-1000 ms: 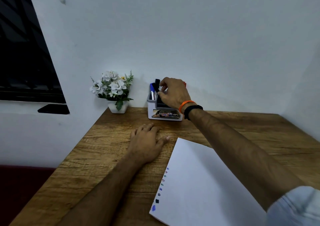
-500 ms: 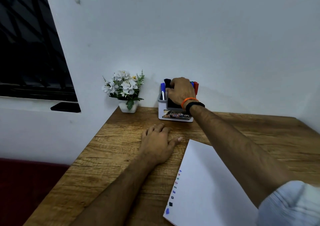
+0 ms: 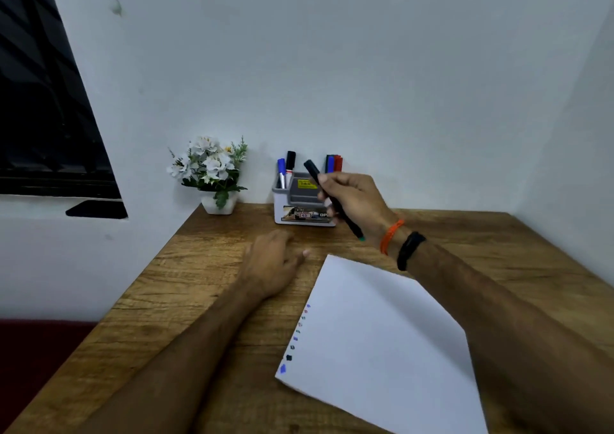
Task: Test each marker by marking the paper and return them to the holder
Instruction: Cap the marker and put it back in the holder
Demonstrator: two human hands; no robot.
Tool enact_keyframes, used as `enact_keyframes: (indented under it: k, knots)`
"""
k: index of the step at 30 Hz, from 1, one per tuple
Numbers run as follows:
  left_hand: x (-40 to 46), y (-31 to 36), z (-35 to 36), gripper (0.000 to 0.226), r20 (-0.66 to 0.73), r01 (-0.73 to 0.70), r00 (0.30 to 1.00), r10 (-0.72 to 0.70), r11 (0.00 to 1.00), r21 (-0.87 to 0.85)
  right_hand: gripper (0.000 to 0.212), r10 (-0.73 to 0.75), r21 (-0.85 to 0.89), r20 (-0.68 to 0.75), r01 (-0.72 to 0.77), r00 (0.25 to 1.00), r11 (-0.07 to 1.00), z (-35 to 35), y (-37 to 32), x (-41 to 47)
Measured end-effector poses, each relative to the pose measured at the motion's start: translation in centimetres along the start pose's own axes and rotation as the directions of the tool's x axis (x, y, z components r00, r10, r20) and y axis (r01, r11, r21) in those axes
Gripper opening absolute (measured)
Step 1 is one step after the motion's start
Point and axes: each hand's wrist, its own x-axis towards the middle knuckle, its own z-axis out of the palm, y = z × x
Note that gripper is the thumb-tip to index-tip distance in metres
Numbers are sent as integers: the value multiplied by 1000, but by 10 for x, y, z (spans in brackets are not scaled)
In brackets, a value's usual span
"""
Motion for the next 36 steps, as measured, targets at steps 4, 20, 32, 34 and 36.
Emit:
enact_keyframes:
  k: [4,20,32,34,36]
  knots:
    - [-8,11,-17,50,40,15,999,13,788,-616,25,106,-35,103,-103,989,994,-18,24,-41]
    - [-21,13,-52,9,102,-3,987,127,644,-765,28,79,18,227,-85,971,996,-45,33,-69]
    - [-25,23,-55,20,198,-22,950,240,687,-727,10,96,296,143,-135,985,945,-30,46,-71]
    - [-25,25,-54,27,198,-45,946,255,712,-701,8,82,269,147,-119,986,956,-30,49,-71]
    - [-26,27,-53,32,191,-93,940,282,753,-651,8,52,254,164,-93,985,963,-28,51,-72]
